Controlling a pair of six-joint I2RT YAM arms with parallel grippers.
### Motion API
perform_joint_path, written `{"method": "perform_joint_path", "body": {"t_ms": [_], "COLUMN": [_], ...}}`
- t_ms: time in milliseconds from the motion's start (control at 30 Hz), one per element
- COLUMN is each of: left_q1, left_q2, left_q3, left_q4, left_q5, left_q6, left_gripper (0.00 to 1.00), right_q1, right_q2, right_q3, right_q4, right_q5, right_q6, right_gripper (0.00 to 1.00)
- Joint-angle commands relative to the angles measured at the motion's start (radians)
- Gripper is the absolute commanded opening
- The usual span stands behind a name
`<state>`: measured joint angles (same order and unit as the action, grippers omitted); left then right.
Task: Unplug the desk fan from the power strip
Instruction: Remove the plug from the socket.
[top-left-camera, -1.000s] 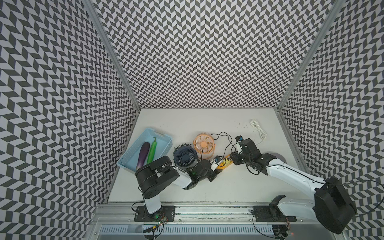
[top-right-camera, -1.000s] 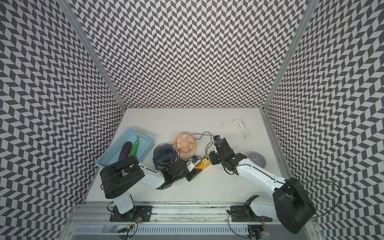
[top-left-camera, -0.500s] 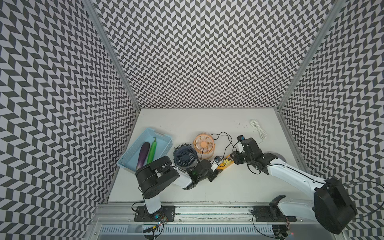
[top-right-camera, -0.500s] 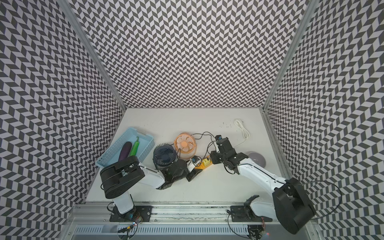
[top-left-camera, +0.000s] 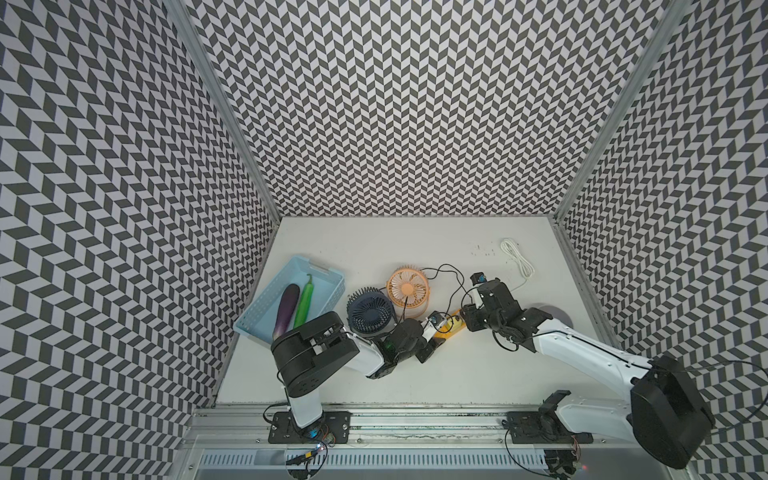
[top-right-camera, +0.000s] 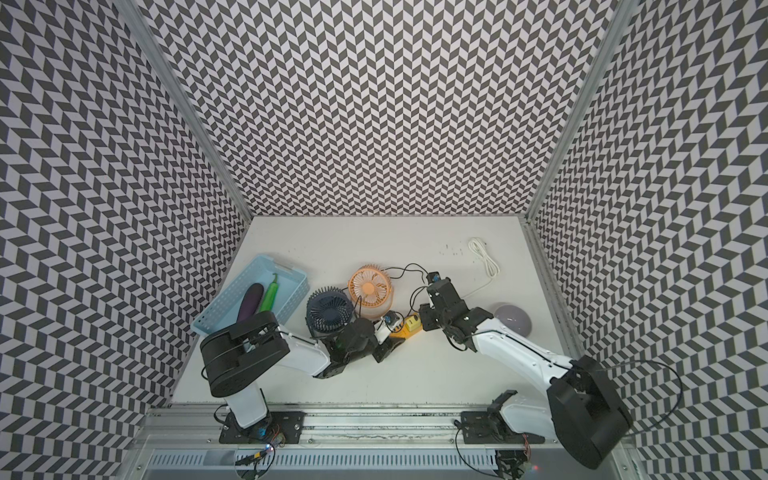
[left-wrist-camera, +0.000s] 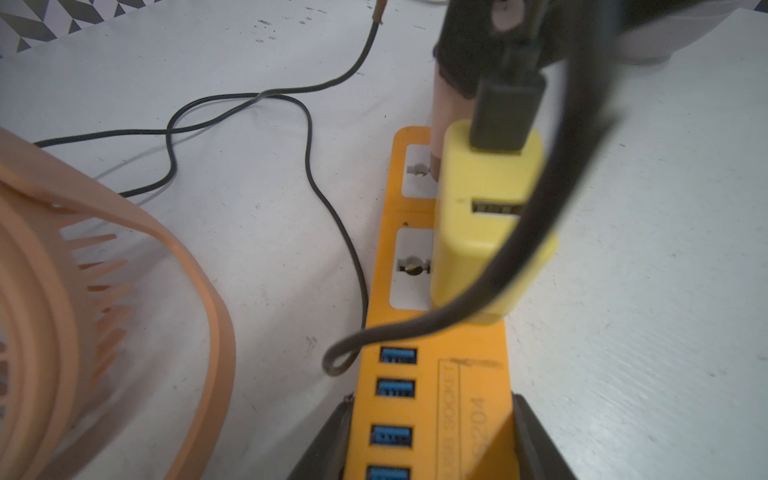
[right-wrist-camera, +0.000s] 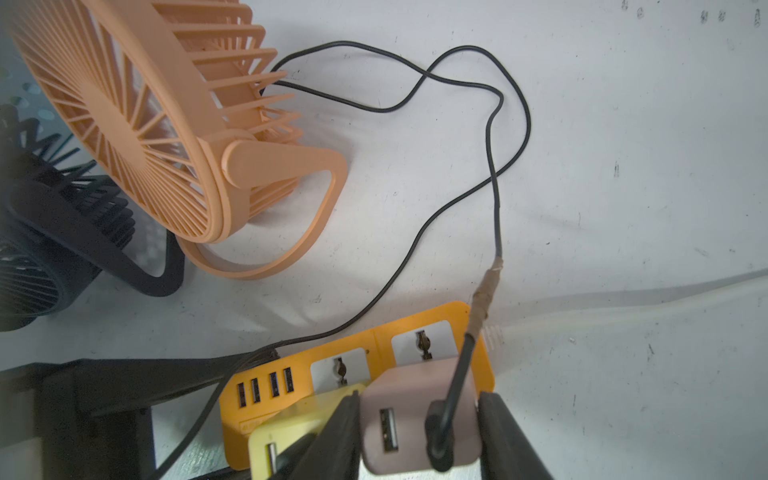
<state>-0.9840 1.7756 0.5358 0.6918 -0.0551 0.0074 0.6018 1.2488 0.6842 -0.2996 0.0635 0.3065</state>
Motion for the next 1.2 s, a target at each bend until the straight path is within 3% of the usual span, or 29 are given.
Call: {"method": "perform_joint_path", "body": {"t_ms": [0,133,367,633,767,1033,1167], "left_q1": [-0.005,-0.006,-0.005,-0.006,-0.007,-0.007,-0.008], "left_q2": [0.025,0.023,0.025,0.040,0.038,0.024,0.026], "left_q3": [0.014,0.009,0.004,0.016,0.014,0.002,0.002], "left_q4": [-0.041,-0.039,-0.028,-0.027,-0.030,-0.029,-0.028], "left_q5": [-0.011,-0.012,-0.011,-0.002,-0.001,-0.008,-0.008], "left_q6": [0.000,0.000,-0.003,-0.004,-0.006,-0.005,-0.004], "left_gripper": [0.26,0.25,0.25,0.25,0.25,0.25,0.25], "right_q1": [-0.008,-0.090,-0.093,0.015,0.016,-0.131,-0.134], "right_q2": [-0.037,-0.052,-0.043,-0.044,-0.035,-0.052,-0.052], "right_q3": [0.020,0.006,0.006,0.022,0.023,-0.005,-0.003], "right_q4": [0.065,0.082,0.073,0.080,0.083,0.090,0.086], "right_q5": [-0.026,-0.105,-0.120,-0.062,-0.047,-0.132,-0.159], "right_q6": [0.039,0.048,0.022,0.004,0.024,0.048,0.039], "right_gripper": [0.10,0.10,0.10,0.10,0.10,0.10,0.10]}}
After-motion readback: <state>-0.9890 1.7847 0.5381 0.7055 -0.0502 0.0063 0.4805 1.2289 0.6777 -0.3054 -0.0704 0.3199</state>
